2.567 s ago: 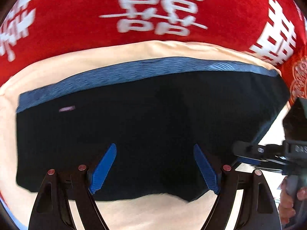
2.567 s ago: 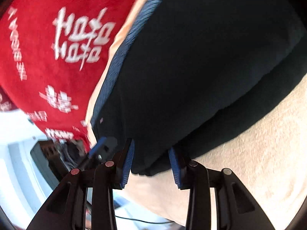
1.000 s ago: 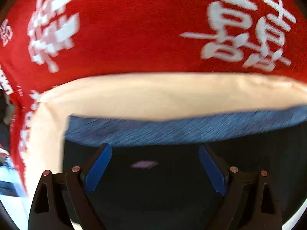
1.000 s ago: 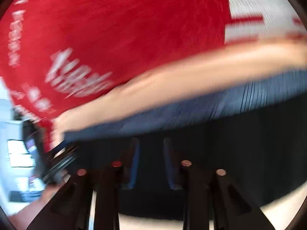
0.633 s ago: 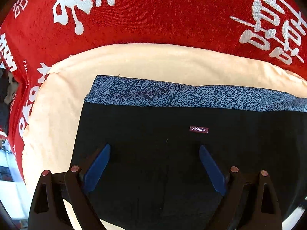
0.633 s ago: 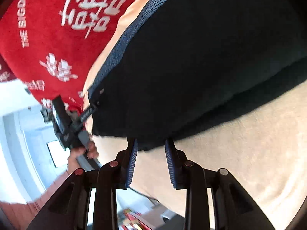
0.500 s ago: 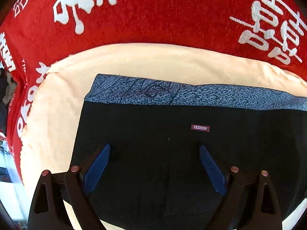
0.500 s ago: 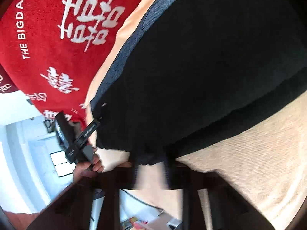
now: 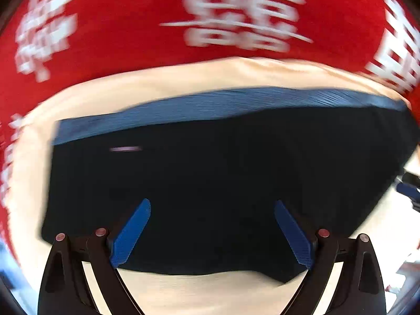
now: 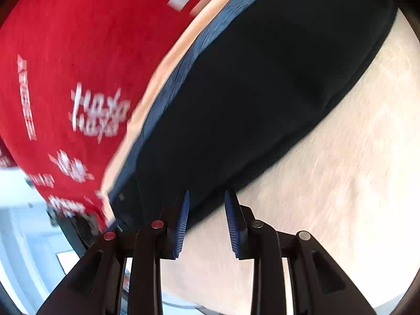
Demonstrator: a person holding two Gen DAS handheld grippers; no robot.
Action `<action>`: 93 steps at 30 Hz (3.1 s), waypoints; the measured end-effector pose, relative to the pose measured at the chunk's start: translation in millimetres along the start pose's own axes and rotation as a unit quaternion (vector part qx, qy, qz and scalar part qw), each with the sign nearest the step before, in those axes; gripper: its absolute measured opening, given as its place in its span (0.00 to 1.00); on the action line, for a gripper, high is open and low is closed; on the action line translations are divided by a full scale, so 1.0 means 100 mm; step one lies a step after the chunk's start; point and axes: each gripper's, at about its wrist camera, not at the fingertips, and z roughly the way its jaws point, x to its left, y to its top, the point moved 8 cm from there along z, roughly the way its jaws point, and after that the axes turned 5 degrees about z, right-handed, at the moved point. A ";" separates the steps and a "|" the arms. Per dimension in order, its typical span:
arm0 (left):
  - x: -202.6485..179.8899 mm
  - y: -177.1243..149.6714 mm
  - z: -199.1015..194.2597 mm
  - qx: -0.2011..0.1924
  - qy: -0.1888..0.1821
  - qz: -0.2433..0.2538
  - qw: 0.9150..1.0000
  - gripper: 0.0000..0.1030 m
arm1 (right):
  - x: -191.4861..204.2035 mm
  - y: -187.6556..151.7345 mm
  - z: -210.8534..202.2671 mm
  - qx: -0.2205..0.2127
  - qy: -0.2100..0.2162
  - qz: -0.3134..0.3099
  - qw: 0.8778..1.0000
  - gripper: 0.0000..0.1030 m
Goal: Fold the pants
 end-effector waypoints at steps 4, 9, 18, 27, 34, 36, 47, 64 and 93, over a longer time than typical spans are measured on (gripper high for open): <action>-0.43 -0.03 0.24 0.021 -0.025 0.020 0.999 0.94 | -0.11 0.15 0.10 -0.003 0.019 0.058 0.998 0.25; -0.44 -0.18 0.30 0.018 -0.030 0.025 0.999 0.94 | -0.18 0.05 0.02 -0.025 -0.010 0.035 0.999 0.06; -0.46 -0.07 0.19 0.033 0.001 0.039 0.999 0.94 | -0.24 0.02 -0.26 -0.016 -0.068 -0.019 0.997 0.09; -1.14 0.74 0.15 -0.017 -0.012 0.043 0.999 0.94 | -0.32 1.23 -0.90 -0.121 -0.149 -0.087 0.977 0.11; -1.64 0.98 0.66 0.002 0.026 0.043 0.999 0.94 | -0.44 1.97 -0.69 -0.113 -0.225 -0.152 0.956 0.34; -1.63 0.94 0.68 -0.016 0.028 0.033 0.999 0.95 | -0.63 2.22 -0.74 -0.133 -0.258 -0.149 0.945 0.30; -1.72 0.92 0.67 -0.013 0.055 0.053 0.997 0.98 | -1.23 1.70 -1.73 -0.223 -0.141 0.018 0.964 0.41; -2.12 1.03 0.49 -0.016 0.095 0.090 0.991 0.98 | -1.67 1.63 -1.83 -0.206 -0.124 0.015 0.970 0.35; -1.65 1.35 0.44 -0.028 0.103 -0.005 0.994 0.99 | 0.00 1.72 -0.50 -0.070 -0.086 -0.204 0.973 0.28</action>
